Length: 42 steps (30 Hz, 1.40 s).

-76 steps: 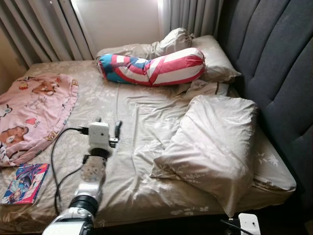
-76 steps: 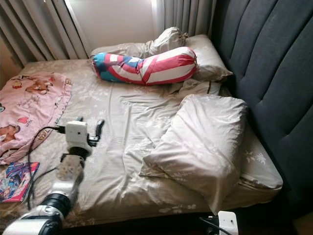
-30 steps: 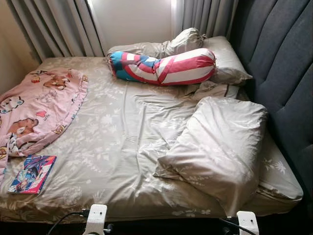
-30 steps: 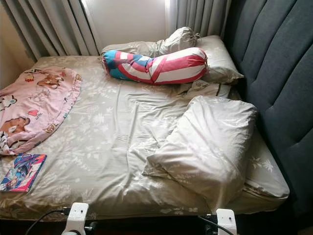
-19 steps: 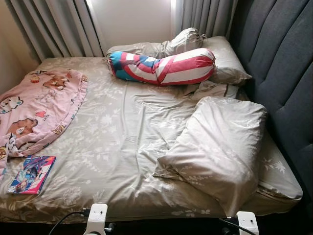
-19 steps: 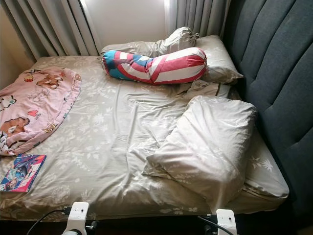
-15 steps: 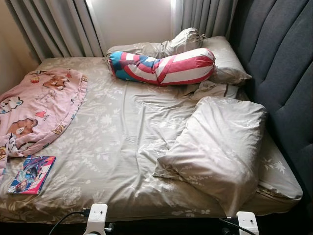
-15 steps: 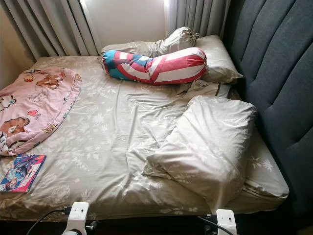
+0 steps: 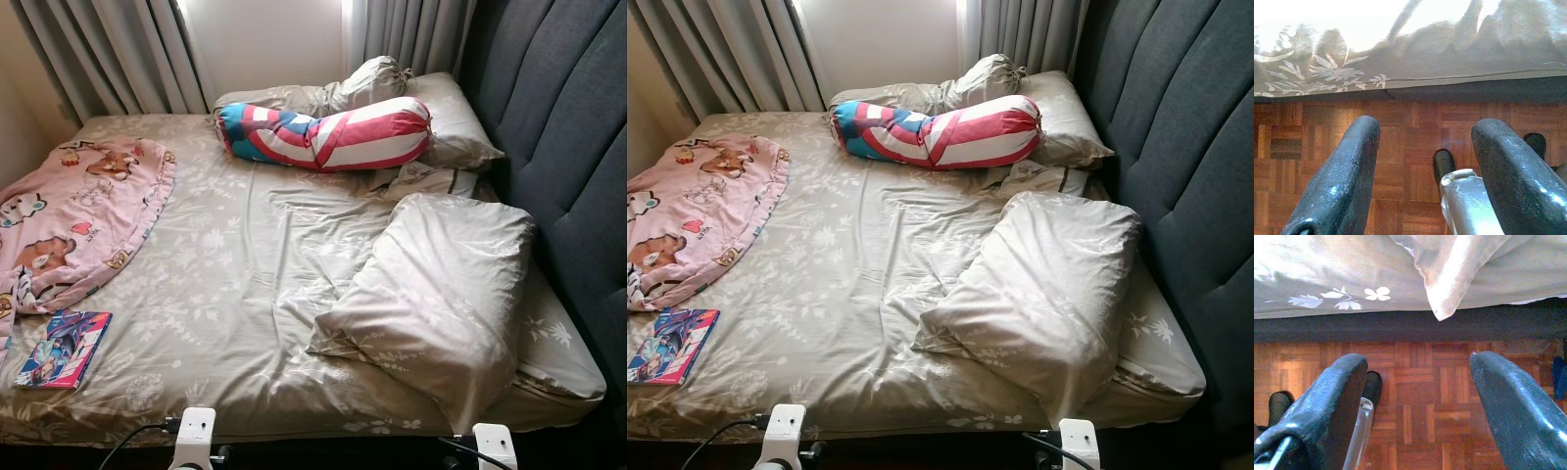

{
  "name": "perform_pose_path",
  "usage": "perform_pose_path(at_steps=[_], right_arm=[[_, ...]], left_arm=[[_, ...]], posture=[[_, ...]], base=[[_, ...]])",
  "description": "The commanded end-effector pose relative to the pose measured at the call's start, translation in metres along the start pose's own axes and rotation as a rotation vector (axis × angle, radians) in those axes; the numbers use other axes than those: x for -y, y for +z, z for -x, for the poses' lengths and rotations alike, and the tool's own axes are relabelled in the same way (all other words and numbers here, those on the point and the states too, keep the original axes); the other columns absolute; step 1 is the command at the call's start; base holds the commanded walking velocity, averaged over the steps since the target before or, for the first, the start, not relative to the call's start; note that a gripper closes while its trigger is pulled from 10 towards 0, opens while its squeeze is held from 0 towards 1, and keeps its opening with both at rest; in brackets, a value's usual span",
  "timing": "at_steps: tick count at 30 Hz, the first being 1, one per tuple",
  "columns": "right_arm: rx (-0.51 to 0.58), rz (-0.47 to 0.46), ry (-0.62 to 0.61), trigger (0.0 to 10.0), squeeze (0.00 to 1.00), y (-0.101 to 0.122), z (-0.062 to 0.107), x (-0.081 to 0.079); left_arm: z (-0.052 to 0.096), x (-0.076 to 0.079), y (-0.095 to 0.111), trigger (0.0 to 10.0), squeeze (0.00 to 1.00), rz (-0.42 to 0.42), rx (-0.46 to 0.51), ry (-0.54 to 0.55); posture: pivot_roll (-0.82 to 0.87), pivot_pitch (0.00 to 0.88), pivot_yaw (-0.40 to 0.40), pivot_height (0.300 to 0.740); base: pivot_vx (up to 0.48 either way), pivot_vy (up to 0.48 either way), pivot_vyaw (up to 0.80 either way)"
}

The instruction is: Clean up the room

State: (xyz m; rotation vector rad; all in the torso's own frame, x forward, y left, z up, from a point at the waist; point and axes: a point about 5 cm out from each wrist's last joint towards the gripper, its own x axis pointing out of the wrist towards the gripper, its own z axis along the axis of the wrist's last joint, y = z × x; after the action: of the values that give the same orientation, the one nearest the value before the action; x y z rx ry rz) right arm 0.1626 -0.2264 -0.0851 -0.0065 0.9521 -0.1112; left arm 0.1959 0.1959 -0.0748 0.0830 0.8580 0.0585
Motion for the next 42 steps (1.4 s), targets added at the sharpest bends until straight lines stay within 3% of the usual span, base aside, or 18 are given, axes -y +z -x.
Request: perform_pose_path(at_steps=[1, 27, 42], right_arm=[[-0.009, -0.001, 0.001, 10.0, 0.00, -0.0018, 0.0004, 0.0010], [-0.015, 0.019, 0.024, 10.0, 0.00, -0.0043, 0.0010, -0.0003], [-0.012, 0.009, 0.023, 10.0, 0.00, -0.0031, 0.0006, -0.0012]], left_arm=[[0.0009, -0.0019, -0.0041, 10.0, 0.00, 0.023, -0.013, 0.008], [0.0019, -0.0015, -0.0073, 10.0, 0.00, 0.043, -0.016, -0.001], [0.0015, -0.0026, -0.0055, 10.0, 0.00, 0.044, -0.011, -0.002]], posture=[[0.05, 0.000, -0.002, 0.740], [0.05, 0.000, -0.003, 0.740], [0.05, 0.000, 0.002, 0.740]], base=[[0.000, 0.000, 0.00], [0.000, 0.000, 0.00], [0.272, 0.000, 0.00]])
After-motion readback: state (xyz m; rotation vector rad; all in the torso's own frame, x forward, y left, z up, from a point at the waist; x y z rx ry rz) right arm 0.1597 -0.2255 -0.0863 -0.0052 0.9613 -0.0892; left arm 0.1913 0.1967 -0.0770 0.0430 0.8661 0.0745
